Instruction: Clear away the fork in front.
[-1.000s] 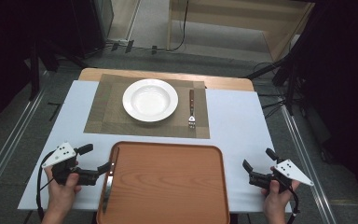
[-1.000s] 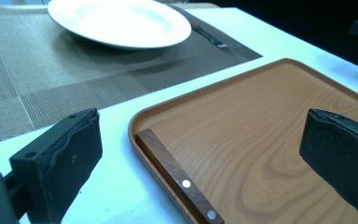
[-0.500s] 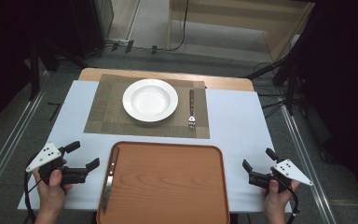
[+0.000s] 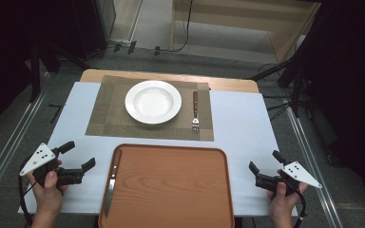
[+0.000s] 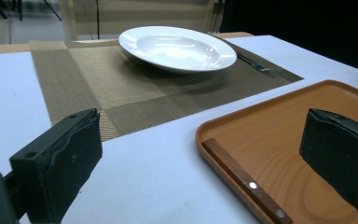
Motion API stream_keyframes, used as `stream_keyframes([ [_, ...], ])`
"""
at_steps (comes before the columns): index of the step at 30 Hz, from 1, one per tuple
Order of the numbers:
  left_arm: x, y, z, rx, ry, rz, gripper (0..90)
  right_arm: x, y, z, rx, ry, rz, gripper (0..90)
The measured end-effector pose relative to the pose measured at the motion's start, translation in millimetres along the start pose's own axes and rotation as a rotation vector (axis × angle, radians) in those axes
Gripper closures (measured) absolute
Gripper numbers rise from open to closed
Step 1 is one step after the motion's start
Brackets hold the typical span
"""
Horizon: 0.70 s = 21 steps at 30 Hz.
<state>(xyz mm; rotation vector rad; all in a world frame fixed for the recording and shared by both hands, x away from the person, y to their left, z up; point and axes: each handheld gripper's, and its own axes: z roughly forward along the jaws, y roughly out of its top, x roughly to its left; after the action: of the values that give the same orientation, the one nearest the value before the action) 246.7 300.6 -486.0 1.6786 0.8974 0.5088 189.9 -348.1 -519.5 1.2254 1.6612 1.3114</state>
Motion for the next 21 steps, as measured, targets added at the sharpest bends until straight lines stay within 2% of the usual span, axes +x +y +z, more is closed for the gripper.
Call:
stream_keyframes([
  [7, 11.3, -3.7, -3.8, -0.021, 0.030, -0.002, 0.0, 6.5, 14.5, -1.3, 0.005, 0.002, -0.016, 0.0],
  [12, 15.4, -6.7, -7.7, -0.049, 0.049, -0.008, 0.0, 8.8, 25.1, -1.3, 0.019, 0.006, -0.007, 0.0],
  [17, 19.3, -10.1, -7.8, -0.063, 0.049, -0.033, 0.0, 11.0, 34.7, 7.8, 0.046, 0.020, -0.012, 0.0],
  [21, 15.7, -12.4, -6.0, -0.054, 0.029, -0.007, 0.0, 17.1, 40.7, 17.7, 0.060, 0.034, -0.023, 0.0],
])
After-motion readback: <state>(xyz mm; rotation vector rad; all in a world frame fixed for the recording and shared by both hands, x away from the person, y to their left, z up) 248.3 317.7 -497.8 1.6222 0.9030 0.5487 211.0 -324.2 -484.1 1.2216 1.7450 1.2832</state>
